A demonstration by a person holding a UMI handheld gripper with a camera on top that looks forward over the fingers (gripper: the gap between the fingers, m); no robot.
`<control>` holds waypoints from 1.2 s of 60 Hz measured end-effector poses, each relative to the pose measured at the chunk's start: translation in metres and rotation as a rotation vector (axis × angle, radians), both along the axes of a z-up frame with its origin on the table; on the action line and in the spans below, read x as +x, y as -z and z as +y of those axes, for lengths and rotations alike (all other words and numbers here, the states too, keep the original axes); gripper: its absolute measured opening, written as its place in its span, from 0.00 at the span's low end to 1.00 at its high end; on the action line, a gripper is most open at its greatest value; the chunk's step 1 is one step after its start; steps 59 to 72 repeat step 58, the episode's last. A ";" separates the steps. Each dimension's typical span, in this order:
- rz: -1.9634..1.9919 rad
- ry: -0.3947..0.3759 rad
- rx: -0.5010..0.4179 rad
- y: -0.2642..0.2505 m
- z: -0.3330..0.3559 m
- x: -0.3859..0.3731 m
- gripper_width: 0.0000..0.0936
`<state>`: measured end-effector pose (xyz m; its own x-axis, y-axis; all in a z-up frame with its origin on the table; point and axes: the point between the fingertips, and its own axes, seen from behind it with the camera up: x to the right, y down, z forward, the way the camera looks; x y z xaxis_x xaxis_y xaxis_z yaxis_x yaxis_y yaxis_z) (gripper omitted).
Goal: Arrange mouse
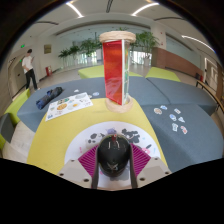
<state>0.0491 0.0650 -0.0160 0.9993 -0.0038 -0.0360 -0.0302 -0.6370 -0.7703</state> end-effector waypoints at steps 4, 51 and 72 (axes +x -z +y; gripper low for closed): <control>-0.002 -0.018 -0.010 -0.002 0.001 -0.001 0.50; -0.118 -0.117 0.149 -0.135 -0.234 -0.123 0.89; -0.044 -0.092 0.171 -0.139 -0.243 -0.138 0.90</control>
